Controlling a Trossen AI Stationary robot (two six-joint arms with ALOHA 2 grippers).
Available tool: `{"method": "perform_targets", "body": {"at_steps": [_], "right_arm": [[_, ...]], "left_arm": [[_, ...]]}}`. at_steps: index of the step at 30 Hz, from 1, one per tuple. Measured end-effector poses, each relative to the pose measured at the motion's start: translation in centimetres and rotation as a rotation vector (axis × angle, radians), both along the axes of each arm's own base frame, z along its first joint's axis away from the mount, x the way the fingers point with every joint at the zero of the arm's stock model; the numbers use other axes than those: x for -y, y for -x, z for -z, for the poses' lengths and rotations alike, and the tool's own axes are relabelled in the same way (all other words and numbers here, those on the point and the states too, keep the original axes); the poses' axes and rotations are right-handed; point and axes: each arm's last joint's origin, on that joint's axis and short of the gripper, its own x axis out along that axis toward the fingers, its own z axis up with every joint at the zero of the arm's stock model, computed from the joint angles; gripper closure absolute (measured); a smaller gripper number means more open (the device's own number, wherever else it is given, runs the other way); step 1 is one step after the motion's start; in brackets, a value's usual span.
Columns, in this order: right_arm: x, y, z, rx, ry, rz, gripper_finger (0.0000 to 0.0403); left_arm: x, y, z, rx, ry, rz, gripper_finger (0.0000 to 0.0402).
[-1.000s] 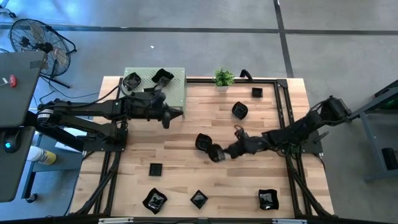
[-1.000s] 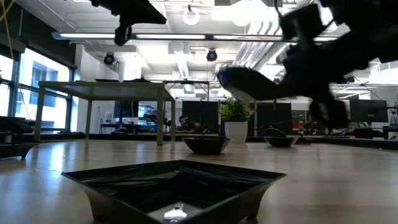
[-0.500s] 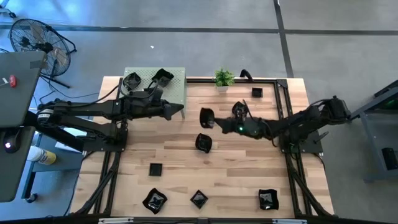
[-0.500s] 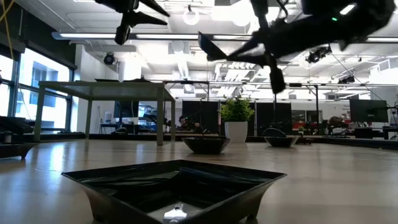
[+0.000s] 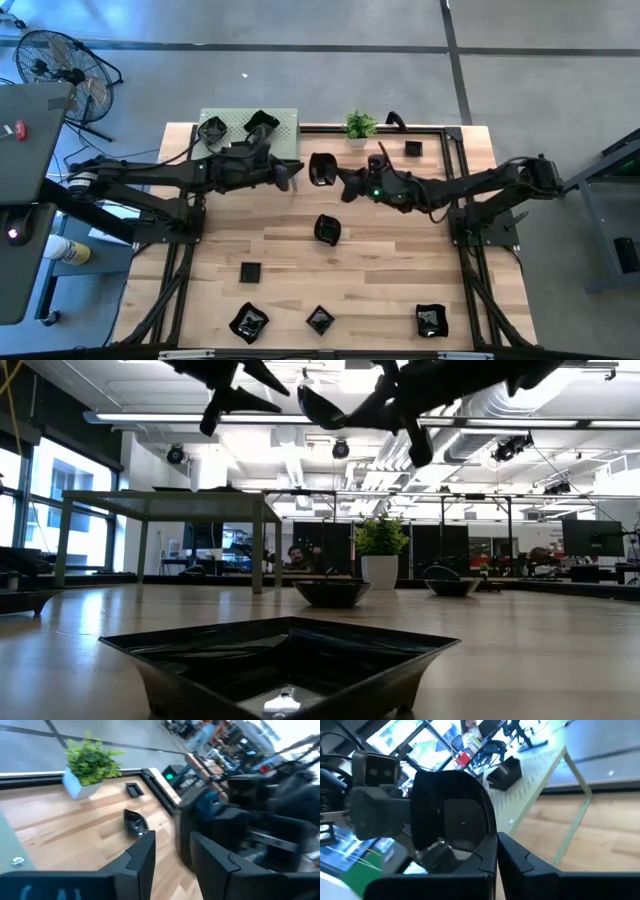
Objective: Pick & Place Mini shaped plates
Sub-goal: Stack the black leaf-shaped plate on top of the black leaf-shaped plate on the shelf
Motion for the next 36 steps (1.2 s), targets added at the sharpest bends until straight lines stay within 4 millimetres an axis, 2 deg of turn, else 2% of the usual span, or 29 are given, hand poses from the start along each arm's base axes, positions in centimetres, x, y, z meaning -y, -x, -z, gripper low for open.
{"method": "perform_targets", "body": {"at_steps": [7, 15, 36], "right_arm": [[0.2, -0.4, -1.4, -0.039, 0.08, 0.07, 0.0399], [0.3, -0.3, -1.4, -0.047, 0.09, 0.125, 0.0399], [0.3, -0.3, -1.7, -0.023, 0.087, 0.114, 0.0397]], "left_arm": [[0.0, -1.2, -0.2, 0.051, 0.002, 0.028, 0.0282], [0.0, -1.2, -0.1, 0.046, 0.001, 0.025, 0.0282], [-0.1, -1.6, -0.1, 0.071, -0.004, 0.031, 0.0282]]}}
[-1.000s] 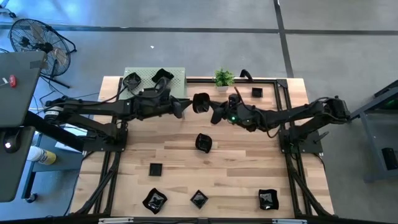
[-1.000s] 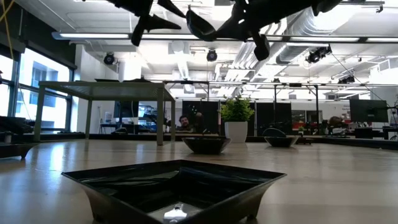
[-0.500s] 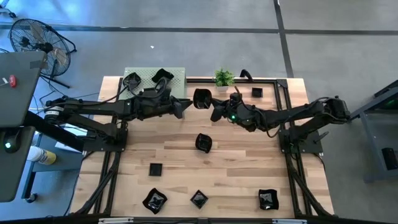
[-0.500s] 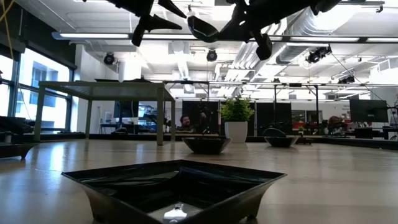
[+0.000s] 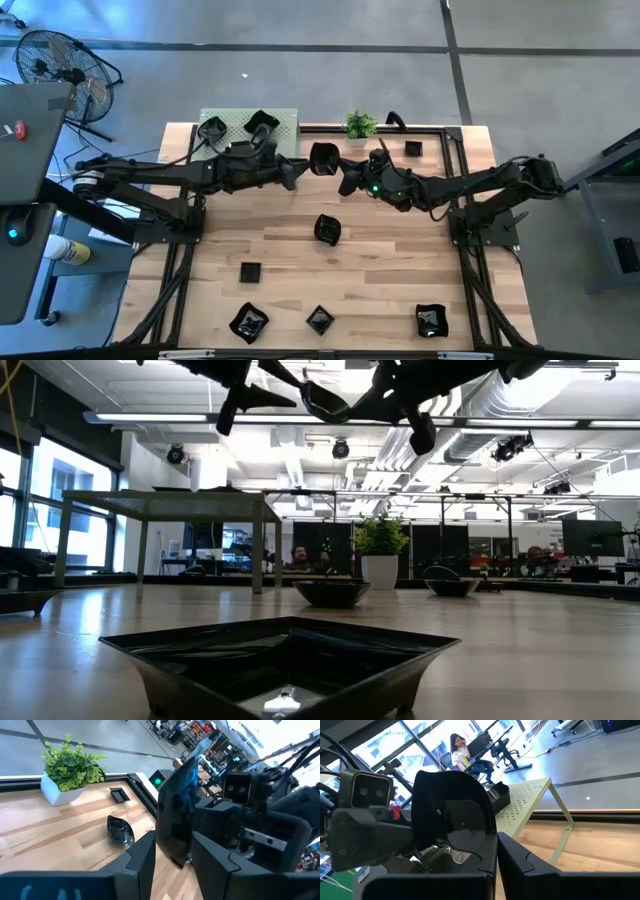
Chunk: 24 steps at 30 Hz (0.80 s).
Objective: Pick & Place Mini shaped plates
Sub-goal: Stack the black leaf-shaped plate on top of the black leaf-shaped plate on the shelf
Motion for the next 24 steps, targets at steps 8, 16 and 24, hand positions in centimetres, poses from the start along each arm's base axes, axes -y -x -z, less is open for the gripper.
{"method": "perform_targets", "body": {"at_steps": [8, 16, 24], "right_arm": [[0.0, -0.01, -0.07, -0.003, 0.014, -0.002, 0.0399], [0.01, 0.01, -0.08, -0.009, 0.021, 0.001, 0.0395], [-0.06, -0.04, -0.21, -0.013, 0.042, -0.026, 0.0353]], "left_arm": [[-0.08, -0.76, 0.38, 0.013, 0.0, -0.011, 0.0288], [-0.14, -0.73, 0.37, 0.016, 0.003, -0.029, 0.0369], [-0.16, -0.72, 0.38, 0.017, 0.007, -0.034, 0.0396]]}}
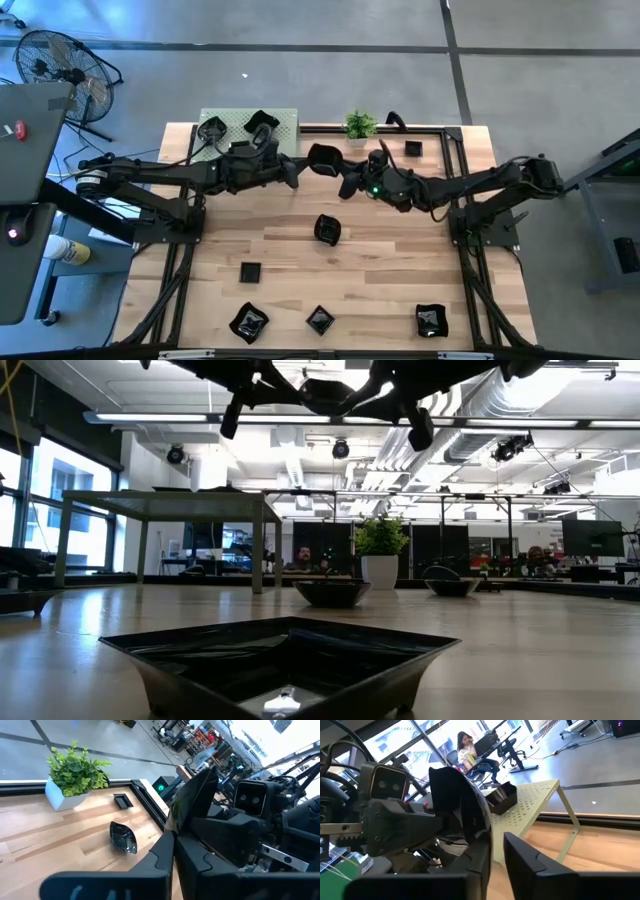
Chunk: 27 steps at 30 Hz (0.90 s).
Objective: Pick & Place Mini shaped plates
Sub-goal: Stack the black leaf-shaped plate on top of the black leaf-shaped plate on the shelf
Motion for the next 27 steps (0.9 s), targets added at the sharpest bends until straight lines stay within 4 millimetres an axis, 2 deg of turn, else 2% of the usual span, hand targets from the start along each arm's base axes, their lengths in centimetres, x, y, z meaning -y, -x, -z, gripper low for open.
{"method": "perform_targets", "body": {"at_steps": [5, 11, 14, 22, 27], "right_arm": [[-0.1, 0.0, 0.0, 0.0, 0.001, -0.026, 0.0301], [-0.3, -0.2, 0.1, 0.001, -0.022, -0.123, 0.0245], [-0.4, -0.2, 0.1, -0.004, -0.018, -0.159, 0.0226], [-0.5, -0.3, 0.1, -0.017, -0.005, -0.203, 0.0216], [-0.6, -0.3, 0.1, -0.025, 0.008, -0.238, 0.0224]], "left_arm": [[0.0, 0.0, -0.7, -0.021, -0.001, -0.016, 0.0395], [-0.2, 0.3, -3.2, -0.114, -0.058, -0.053, 0.0399], [-0.9, 0.7, -4.6, -0.16, -0.072, -0.077, 0.04], [-4.2, 2.7, -6.7, -0.317, -0.033, -0.053, 0.0401], [-7.2, 5.4, -8.5, -0.45, -0.021, -0.052, 0.0401]]}}
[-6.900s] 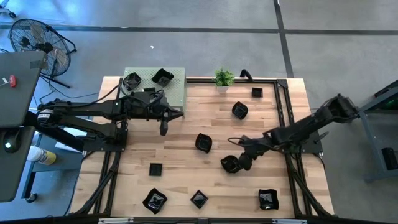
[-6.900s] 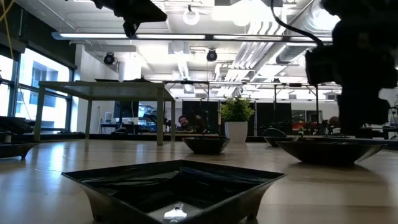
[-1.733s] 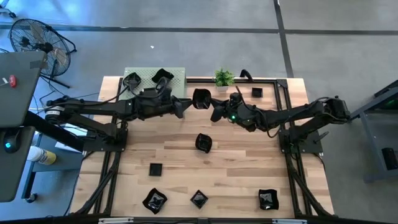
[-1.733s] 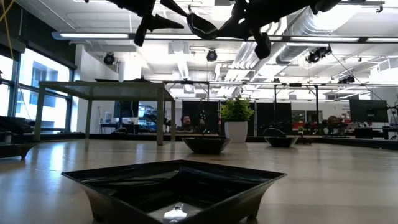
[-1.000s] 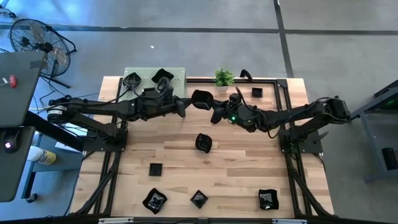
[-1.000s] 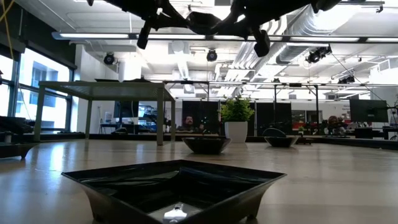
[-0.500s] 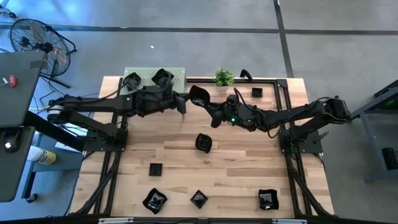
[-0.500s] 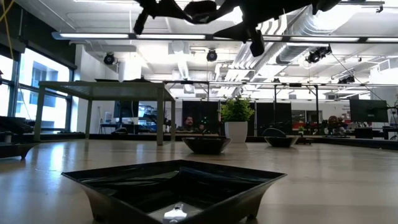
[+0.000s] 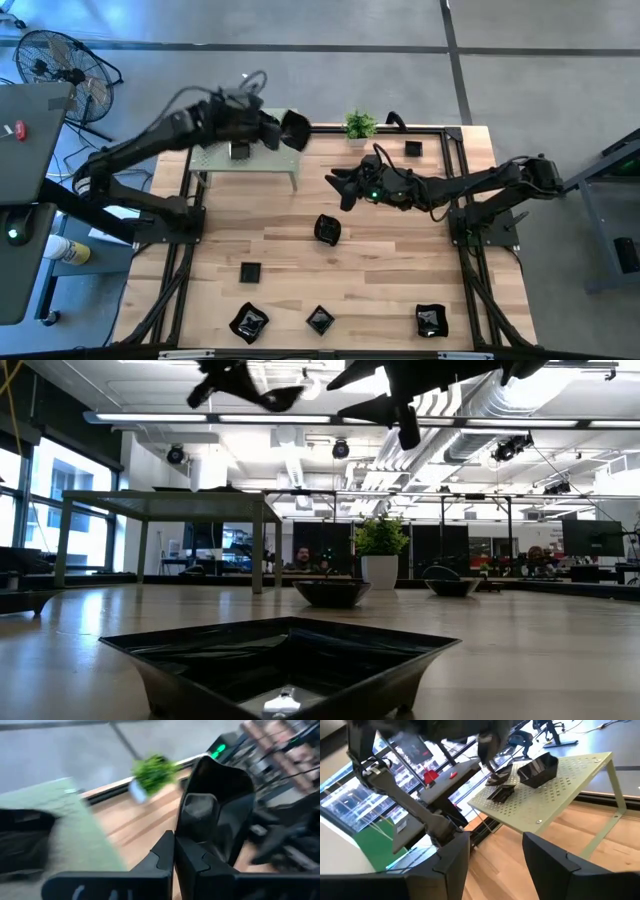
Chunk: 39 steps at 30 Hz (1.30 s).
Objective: Pick & Place Mini shaped plates
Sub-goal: Stack the black leaf-shaped plate on top of the black leaf-shaped plate on the shelf
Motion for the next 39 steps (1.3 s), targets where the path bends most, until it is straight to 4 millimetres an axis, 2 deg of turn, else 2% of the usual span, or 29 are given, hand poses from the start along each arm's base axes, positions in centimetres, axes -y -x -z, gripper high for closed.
{"method": "perform_targets", "body": {"at_steps": [5, 10, 16, 23, 34, 39], "right_arm": [[-0.1, -0.1, 0.0, -0.011, 0.023, -0.051, 0.0235], [-0.2, -0.1, 0.0, -0.022, 0.051, -0.1, 0.0245], [-0.3, -0.1, 0.0, -0.035, 0.094, -0.147, 0.0249], [0.1, -0.2, 0.1, -0.044, 0.11, -0.216, 0.0249], [0.5, -0.2, 0.1, -0.051, 0.145, -0.304, 0.0249], [0.3, -0.2, 0.1, -0.053, 0.159, -0.383, 0.0249]], "left_arm": [[-2.5, 4.3, -1.5, -0.164, 0.054, -0.026, 0.0401], [-4.0, 8.6, -1.7, -0.336, 0.133, -0.096, 0.0401], [-5.0, 11.2, -0.8, -0.498, 0.186, -0.193, 0.0401], [-6.4, 11.3, 0.2, -0.648, 0.189, -0.301, 0.0401], [-7.7, 8.5, 2.8, -0.985, 0.17, -0.448, 0.0401], [-8.0, 8.3, 3.1, -1.008, 0.172, -0.487, 0.0401]]}}
